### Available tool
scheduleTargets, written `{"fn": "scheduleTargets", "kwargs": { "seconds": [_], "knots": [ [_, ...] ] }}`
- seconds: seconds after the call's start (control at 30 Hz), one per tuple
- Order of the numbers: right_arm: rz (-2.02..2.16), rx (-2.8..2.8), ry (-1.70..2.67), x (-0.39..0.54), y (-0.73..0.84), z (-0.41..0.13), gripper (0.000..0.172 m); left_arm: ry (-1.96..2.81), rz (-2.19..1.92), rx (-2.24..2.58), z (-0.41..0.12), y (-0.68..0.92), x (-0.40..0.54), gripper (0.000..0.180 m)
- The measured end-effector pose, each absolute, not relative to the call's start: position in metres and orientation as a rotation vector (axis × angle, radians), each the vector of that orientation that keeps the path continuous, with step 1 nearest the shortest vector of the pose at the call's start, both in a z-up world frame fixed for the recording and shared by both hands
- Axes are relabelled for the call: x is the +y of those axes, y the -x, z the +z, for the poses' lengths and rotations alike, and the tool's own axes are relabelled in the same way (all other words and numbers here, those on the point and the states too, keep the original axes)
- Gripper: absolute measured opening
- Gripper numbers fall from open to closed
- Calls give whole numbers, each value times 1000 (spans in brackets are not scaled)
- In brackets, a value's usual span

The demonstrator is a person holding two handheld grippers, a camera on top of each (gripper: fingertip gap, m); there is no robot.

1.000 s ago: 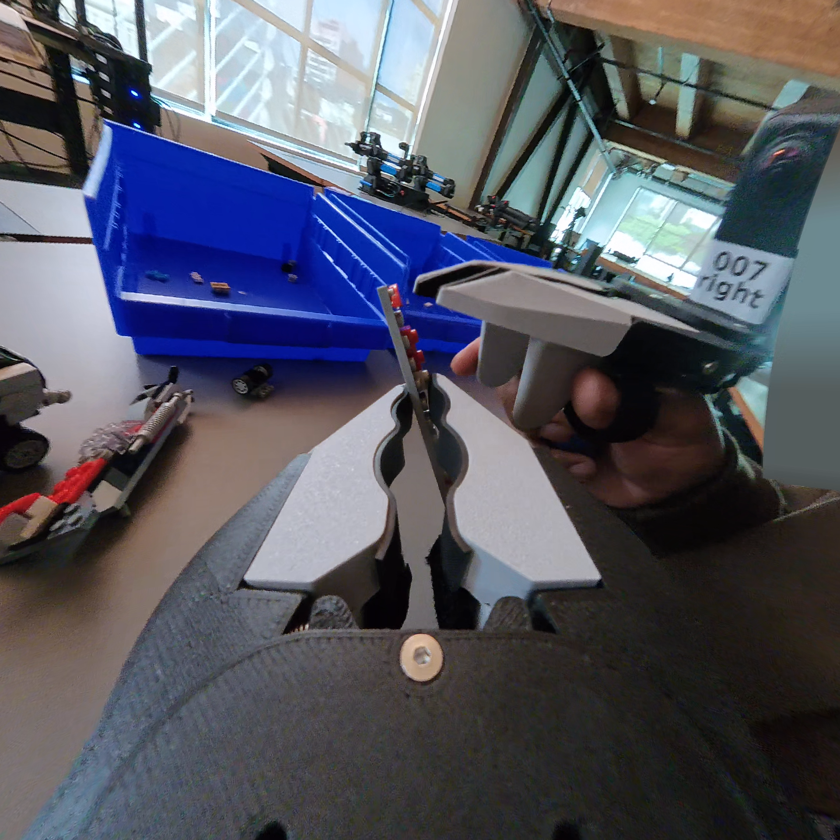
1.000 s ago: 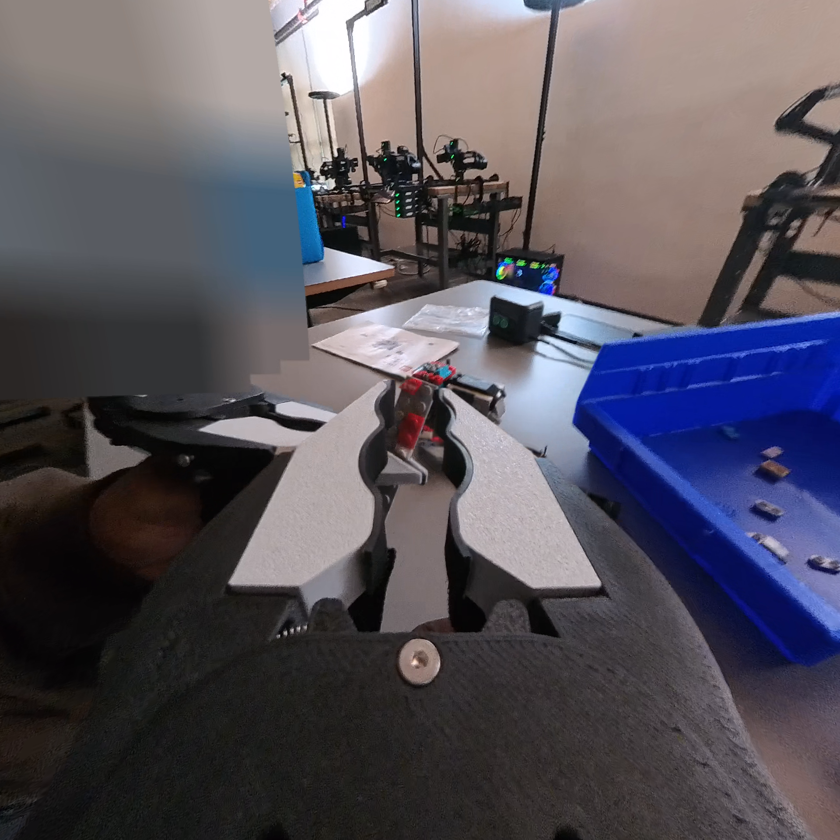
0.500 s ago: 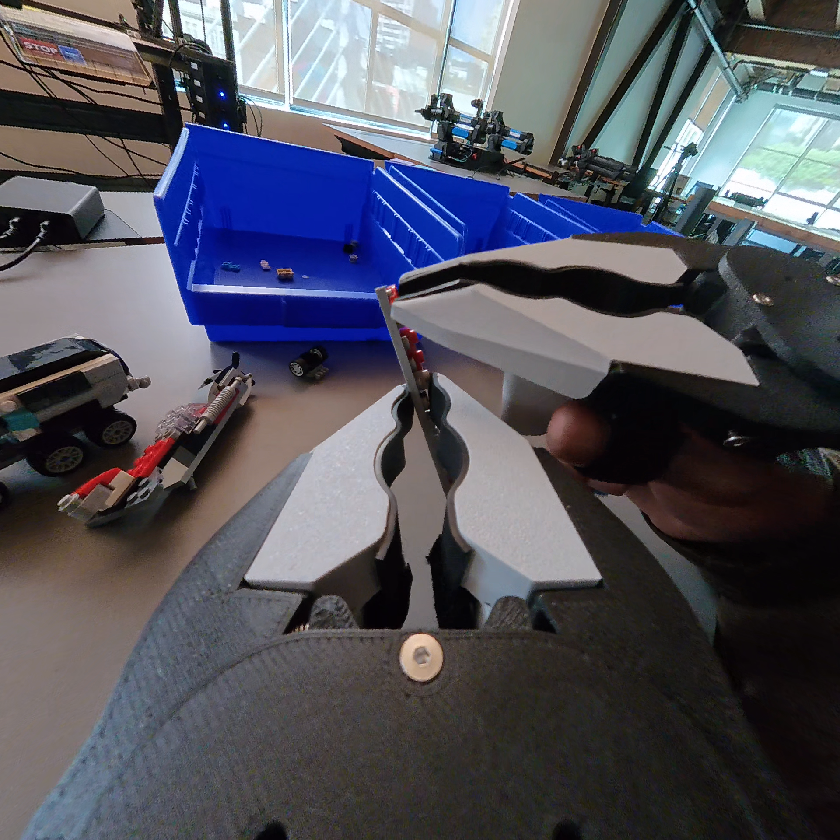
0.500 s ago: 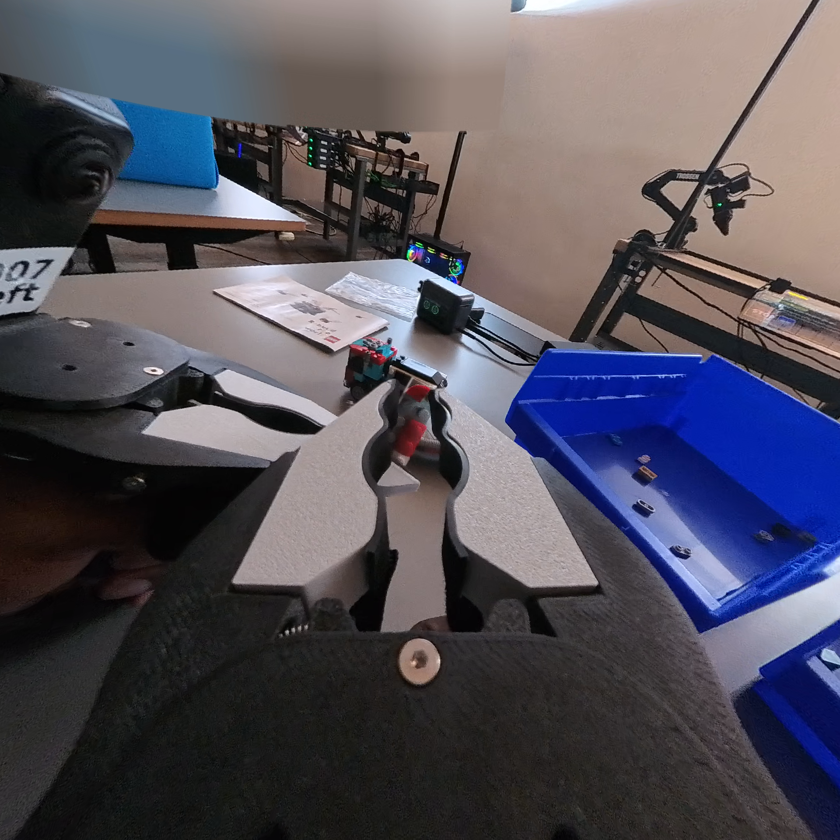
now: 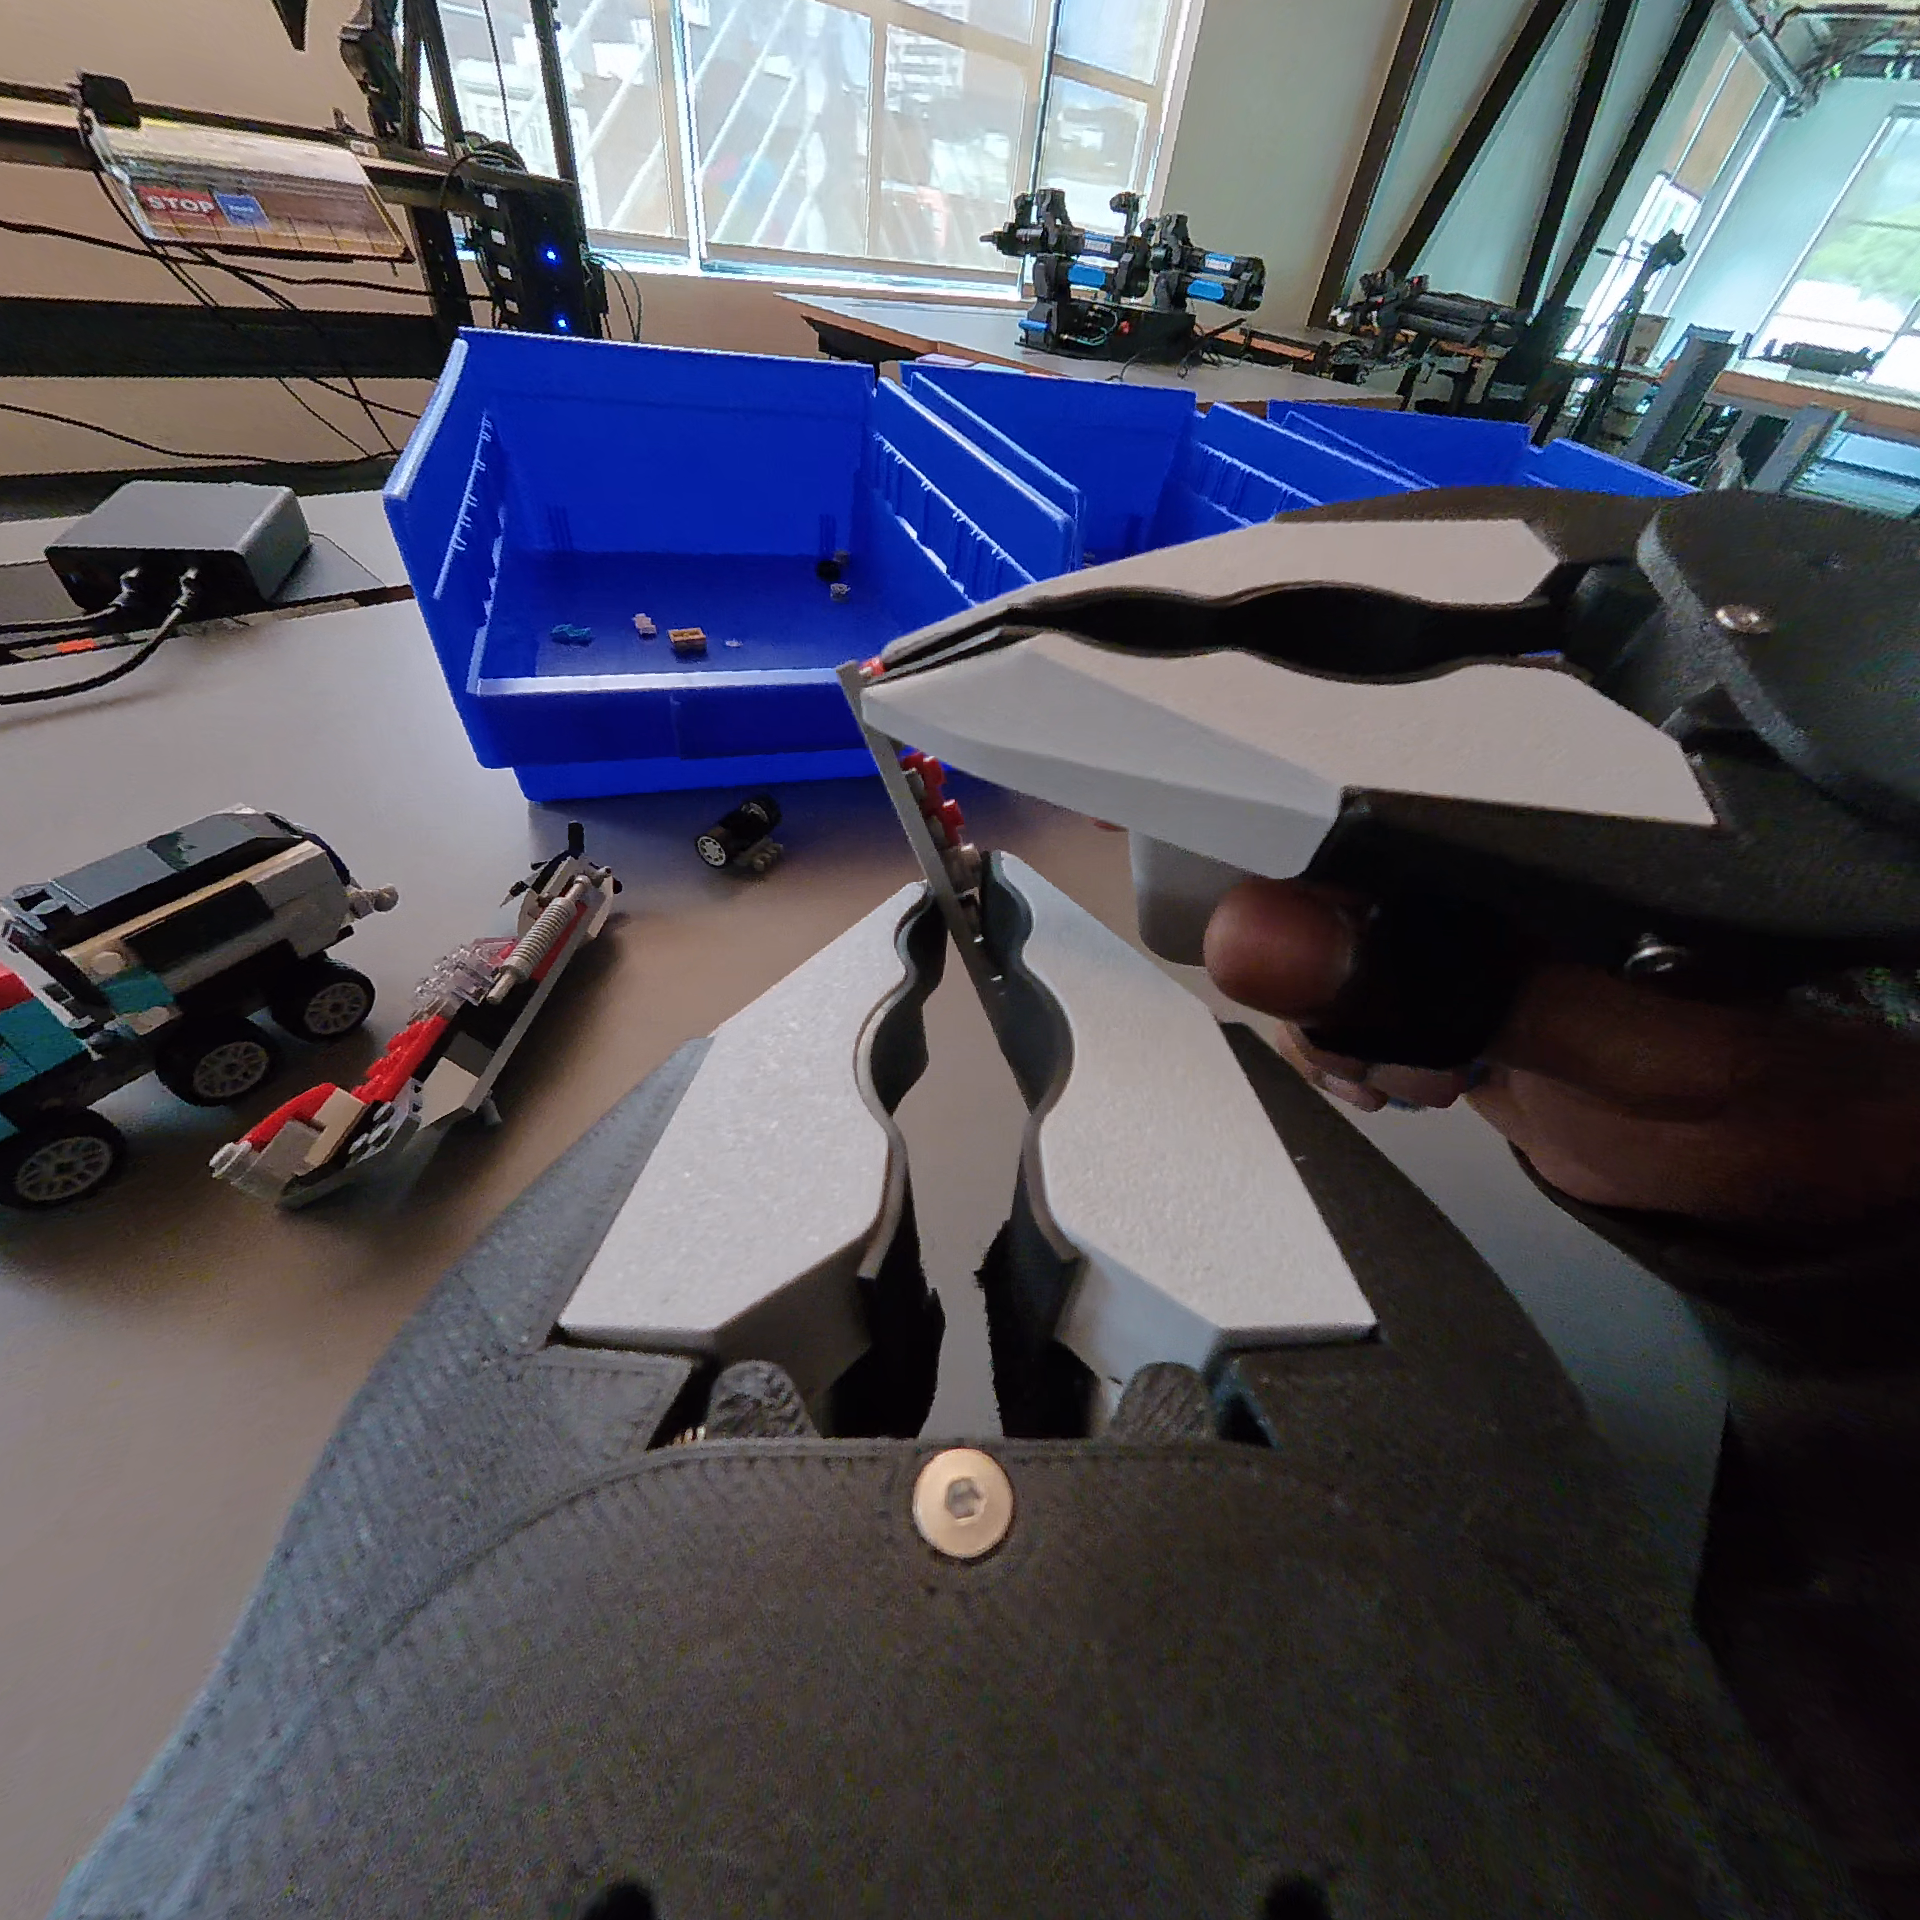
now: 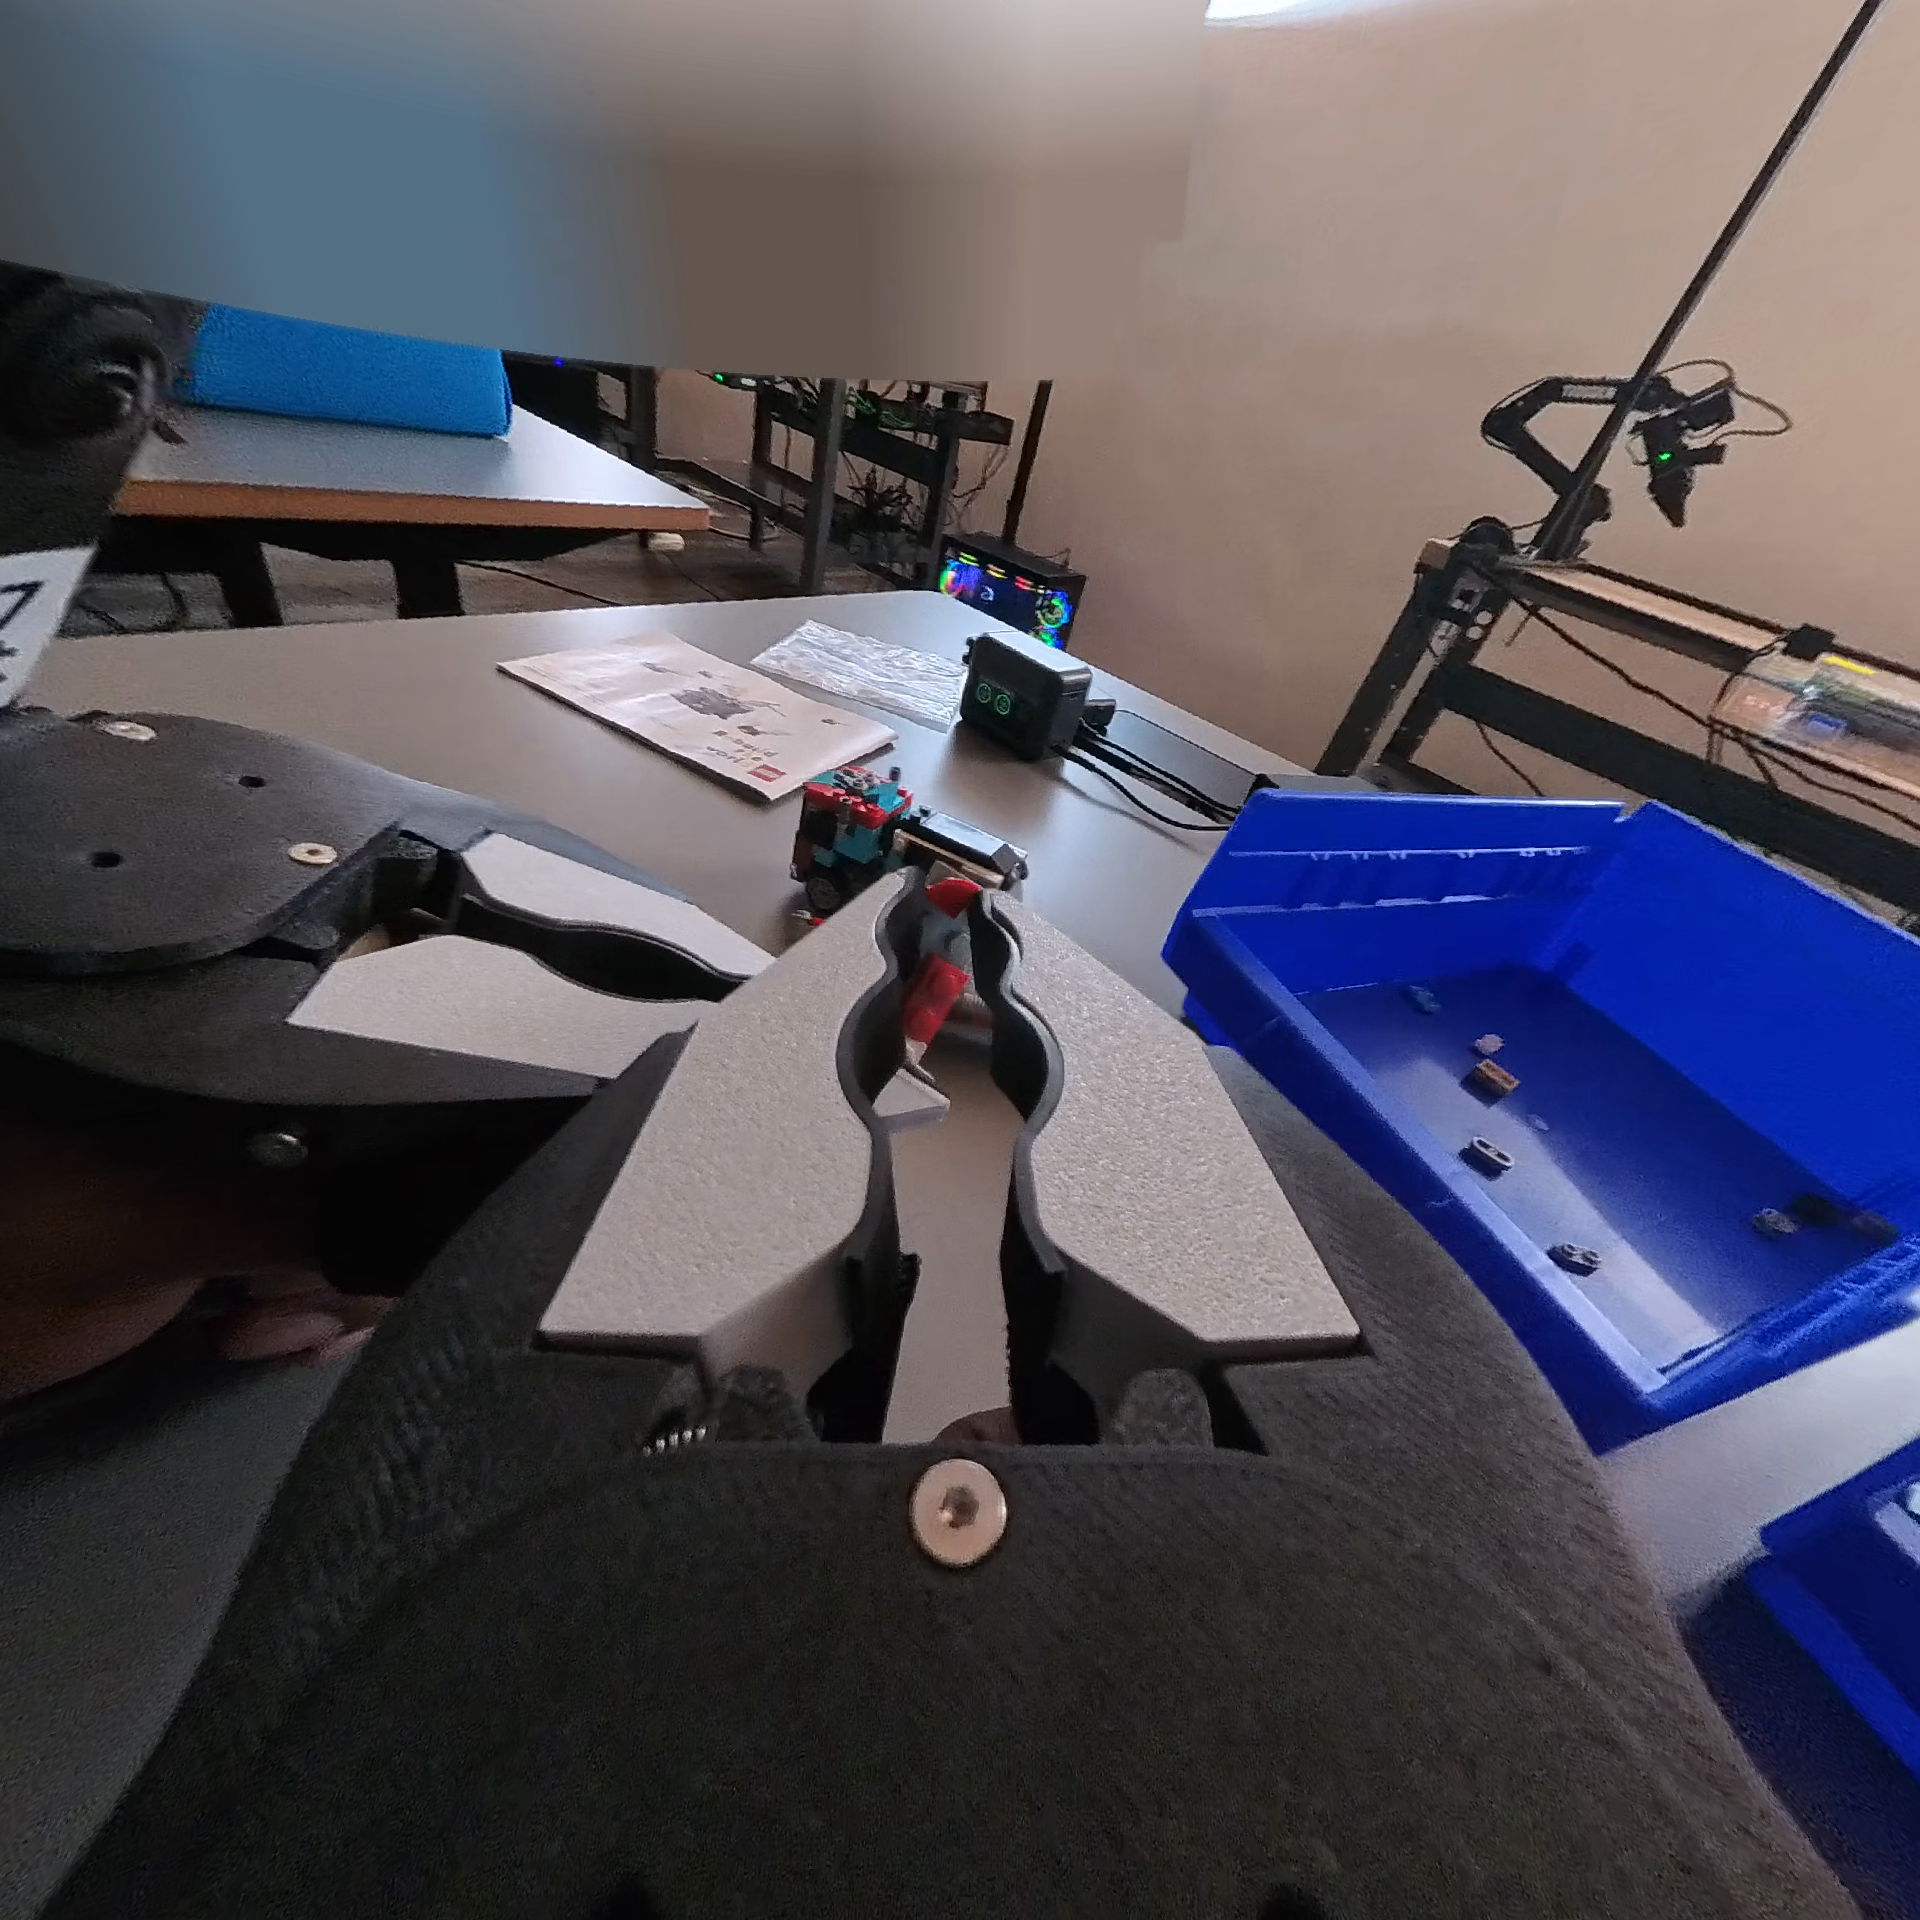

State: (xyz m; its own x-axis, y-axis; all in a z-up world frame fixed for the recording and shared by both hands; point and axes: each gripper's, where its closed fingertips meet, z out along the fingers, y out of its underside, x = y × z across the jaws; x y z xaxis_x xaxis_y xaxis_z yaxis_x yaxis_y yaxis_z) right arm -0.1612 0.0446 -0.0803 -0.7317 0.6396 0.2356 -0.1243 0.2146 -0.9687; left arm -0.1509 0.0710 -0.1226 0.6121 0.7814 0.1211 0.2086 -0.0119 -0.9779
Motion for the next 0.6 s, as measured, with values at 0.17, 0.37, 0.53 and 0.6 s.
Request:
{"fn": "scheduleTargets", "kwargs": {
  "seconds": [0.17,0.37,0.53,0.6],
  "knots": [
    [1696,-1909,531,48,160,-80,8,1554,539,-850,-123,150,73,8],
    [1859,-1950,613,50,159,-81,7,1549,500,-848,-123,149,75,8],
    [1903,-1953,643,52,160,-82,0,1548,477,-851,-124,148,76,8],
    [1876,-1944,634,54,162,-83,0,1542,474,-857,-124,149,75,8]
  ]
}}
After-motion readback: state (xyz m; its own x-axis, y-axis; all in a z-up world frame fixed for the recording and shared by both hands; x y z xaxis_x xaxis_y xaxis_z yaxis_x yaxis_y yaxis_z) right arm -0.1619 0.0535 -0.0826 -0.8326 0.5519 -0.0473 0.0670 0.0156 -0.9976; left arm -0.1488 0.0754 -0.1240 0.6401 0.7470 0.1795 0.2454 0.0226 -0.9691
